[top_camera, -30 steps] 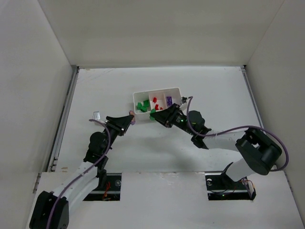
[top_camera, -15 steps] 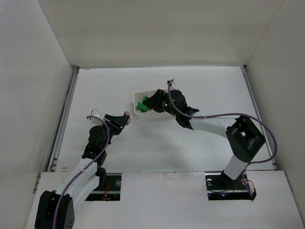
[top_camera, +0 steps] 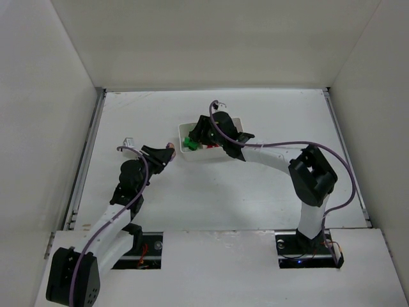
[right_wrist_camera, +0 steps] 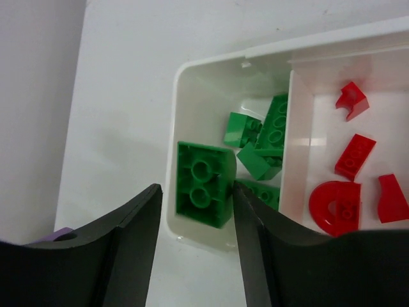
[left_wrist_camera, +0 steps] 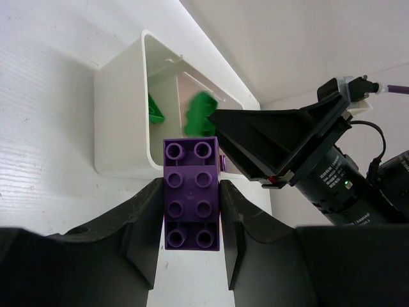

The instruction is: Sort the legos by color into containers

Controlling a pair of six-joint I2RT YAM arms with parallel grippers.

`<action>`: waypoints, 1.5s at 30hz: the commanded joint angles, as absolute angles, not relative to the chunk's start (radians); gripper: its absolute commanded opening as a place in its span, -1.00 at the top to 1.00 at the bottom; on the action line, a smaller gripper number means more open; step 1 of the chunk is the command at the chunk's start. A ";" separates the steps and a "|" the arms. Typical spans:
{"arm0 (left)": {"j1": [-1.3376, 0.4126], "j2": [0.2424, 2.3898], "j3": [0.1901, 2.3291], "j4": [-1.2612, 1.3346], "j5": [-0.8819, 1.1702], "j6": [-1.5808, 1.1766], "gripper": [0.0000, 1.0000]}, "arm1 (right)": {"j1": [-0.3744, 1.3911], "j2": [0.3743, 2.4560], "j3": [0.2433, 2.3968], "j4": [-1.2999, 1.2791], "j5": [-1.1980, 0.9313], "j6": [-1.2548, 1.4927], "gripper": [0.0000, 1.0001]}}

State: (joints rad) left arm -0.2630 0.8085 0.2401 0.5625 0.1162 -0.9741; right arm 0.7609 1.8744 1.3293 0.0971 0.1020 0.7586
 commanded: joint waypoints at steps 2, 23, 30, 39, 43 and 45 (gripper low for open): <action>-0.278 0.839 0.304 0.584 0.100 -0.950 0.75 | 0.772 1.881 1.390 0.078 0.126 0.718 -0.26; -0.709 1.506 0.920 0.523 -0.216 -0.617 0.72 | 0.559 1.018 0.507 0.261 0.402 0.742 0.69; -0.737 1.755 1.173 0.469 -0.244 -0.549 0.71 | 0.559 0.905 0.377 0.288 0.385 0.753 0.54; -0.768 1.927 1.367 0.396 -0.275 -0.526 0.58 | 0.548 0.835 0.314 0.311 0.370 0.755 0.31; -0.772 1.931 1.373 0.361 -0.293 -0.526 0.23 | 0.545 0.819 0.301 0.325 0.379 0.755 0.07; -0.774 1.921 1.358 0.357 -0.299 -0.526 -0.10 | 0.544 0.818 0.299 0.328 0.377 0.755 -0.04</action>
State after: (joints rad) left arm -0.7715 1.9533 1.3258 0.3653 -0.2649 -0.5423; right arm 0.5549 0.8337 0.3046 0.2615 0.3668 0.7574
